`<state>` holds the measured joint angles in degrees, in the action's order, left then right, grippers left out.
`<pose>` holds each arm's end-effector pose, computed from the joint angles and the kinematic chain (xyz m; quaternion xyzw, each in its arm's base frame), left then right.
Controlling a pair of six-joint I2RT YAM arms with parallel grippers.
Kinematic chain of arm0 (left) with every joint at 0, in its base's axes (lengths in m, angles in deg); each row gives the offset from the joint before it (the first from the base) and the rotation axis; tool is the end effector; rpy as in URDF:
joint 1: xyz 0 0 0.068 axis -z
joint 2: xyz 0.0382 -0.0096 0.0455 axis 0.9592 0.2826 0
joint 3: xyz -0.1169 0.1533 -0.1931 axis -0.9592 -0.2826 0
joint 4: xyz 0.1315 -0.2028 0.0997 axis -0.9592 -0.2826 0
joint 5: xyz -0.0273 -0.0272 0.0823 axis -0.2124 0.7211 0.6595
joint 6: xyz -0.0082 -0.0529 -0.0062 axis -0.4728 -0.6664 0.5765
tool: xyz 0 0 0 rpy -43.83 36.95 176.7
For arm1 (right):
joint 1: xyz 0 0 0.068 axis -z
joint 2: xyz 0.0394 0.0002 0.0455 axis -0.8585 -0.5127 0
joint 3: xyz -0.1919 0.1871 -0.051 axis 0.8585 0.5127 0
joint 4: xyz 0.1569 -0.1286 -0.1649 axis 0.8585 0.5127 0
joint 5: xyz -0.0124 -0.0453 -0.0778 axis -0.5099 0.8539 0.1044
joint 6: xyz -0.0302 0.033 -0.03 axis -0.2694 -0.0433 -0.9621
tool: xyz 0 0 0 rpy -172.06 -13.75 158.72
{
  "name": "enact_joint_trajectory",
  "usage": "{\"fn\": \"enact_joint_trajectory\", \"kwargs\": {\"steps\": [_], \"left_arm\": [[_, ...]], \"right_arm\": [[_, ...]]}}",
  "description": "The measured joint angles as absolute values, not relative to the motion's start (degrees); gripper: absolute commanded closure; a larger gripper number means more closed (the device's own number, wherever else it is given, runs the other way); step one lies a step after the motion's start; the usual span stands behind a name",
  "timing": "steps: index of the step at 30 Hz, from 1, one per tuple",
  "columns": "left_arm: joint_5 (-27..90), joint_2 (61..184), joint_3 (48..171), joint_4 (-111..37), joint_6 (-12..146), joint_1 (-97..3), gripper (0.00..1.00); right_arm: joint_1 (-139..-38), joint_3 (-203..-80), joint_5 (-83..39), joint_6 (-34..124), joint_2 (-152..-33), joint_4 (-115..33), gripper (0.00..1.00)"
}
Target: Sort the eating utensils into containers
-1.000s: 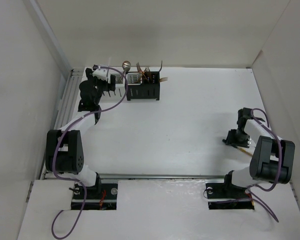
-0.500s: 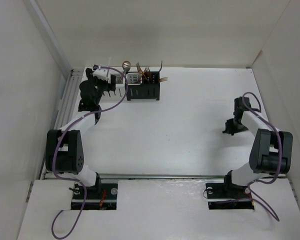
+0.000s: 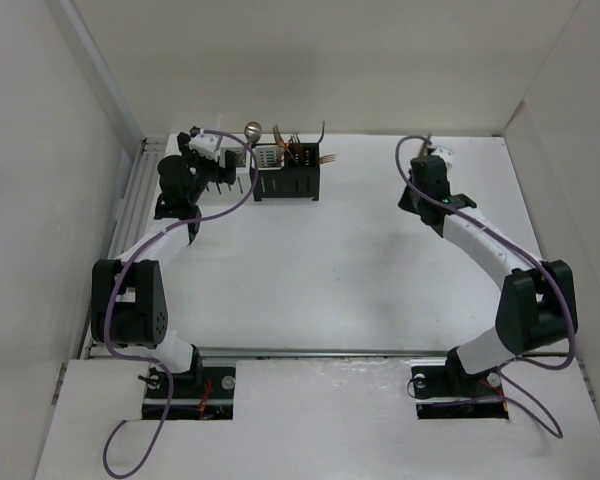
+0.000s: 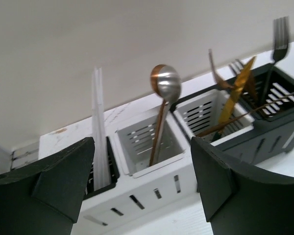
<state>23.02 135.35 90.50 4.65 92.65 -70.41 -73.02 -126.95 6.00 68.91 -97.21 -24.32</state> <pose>0.3527 -0.0298 0.3007 0.2056 0.6218 -0.0260 0.7553 0.3227 0.0667 0.2567 0.2050 0.8778 0.0008 0.4329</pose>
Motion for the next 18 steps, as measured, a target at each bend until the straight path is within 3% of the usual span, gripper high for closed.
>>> {"fn": "enact_joint_trajectory", "kwargs": {"steps": [10,18], "left_arm": [[-11.5,135.4,96.6,7.6,78.5,-70.1,0.17],[-23.8,135.4,97.5,15.9,65.5,-68.3,0.13]], "right_arm": [[-85.7,-157.2,-18.7,47.3,-109.7,-36.0,1.0],[-92.1,-162.3,-29.9,41.4,-114.9,-36.3,1.0]]}}
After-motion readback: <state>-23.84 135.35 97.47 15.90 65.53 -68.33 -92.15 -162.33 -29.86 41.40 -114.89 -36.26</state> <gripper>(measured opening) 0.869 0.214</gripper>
